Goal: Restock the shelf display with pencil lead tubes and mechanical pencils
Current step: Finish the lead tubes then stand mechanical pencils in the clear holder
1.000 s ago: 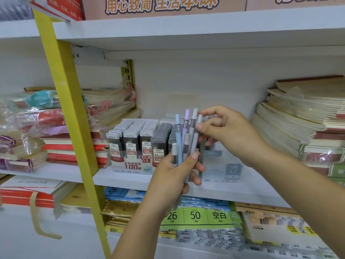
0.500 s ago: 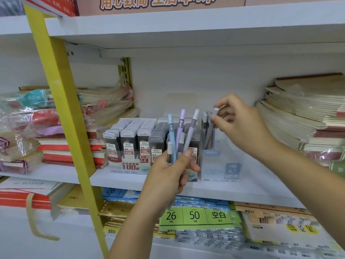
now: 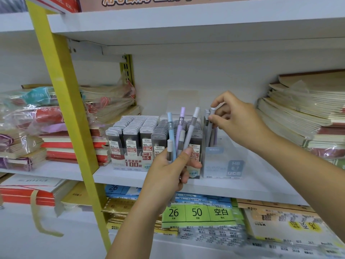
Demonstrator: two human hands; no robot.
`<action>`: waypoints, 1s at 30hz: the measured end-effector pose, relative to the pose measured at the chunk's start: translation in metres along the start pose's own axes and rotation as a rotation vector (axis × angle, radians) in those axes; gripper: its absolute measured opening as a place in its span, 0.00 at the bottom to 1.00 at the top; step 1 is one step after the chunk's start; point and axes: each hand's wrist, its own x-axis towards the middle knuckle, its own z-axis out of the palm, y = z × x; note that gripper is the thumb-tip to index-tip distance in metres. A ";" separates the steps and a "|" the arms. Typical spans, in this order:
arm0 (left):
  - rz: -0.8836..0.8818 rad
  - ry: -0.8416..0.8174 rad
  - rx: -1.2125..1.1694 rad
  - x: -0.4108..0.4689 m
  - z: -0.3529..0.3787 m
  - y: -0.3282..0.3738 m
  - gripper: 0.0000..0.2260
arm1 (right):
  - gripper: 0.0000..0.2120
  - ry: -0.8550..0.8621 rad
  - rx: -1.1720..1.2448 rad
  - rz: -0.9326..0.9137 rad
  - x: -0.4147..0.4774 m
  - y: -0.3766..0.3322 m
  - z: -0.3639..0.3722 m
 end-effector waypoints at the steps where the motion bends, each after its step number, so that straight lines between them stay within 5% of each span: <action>1: -0.001 0.003 0.006 0.000 0.000 0.001 0.11 | 0.11 0.003 -0.024 -0.005 0.001 0.000 0.001; 10: -0.005 -0.028 0.002 -0.005 -0.001 0.004 0.16 | 0.08 -0.050 -0.302 -0.008 0.003 -0.003 0.006; 13: 0.008 -0.057 -0.008 -0.005 0.000 0.005 0.23 | 0.09 0.014 0.099 0.076 -0.008 -0.022 0.002; 15: 0.013 -0.072 -0.003 -0.006 0.001 0.005 0.25 | 0.13 -0.106 0.484 0.179 -0.016 -0.039 0.000; 18: 0.025 -0.088 -0.008 -0.005 0.004 0.004 0.26 | 0.15 -0.202 0.610 0.187 -0.024 -0.050 0.001; 25: 0.025 -0.087 -0.043 -0.004 0.002 0.003 0.23 | 0.11 0.170 0.693 0.123 -0.017 -0.045 -0.024; 30: 0.003 -0.086 -0.076 -0.004 0.001 0.001 0.10 | 0.16 0.216 0.367 0.006 -0.013 -0.026 -0.040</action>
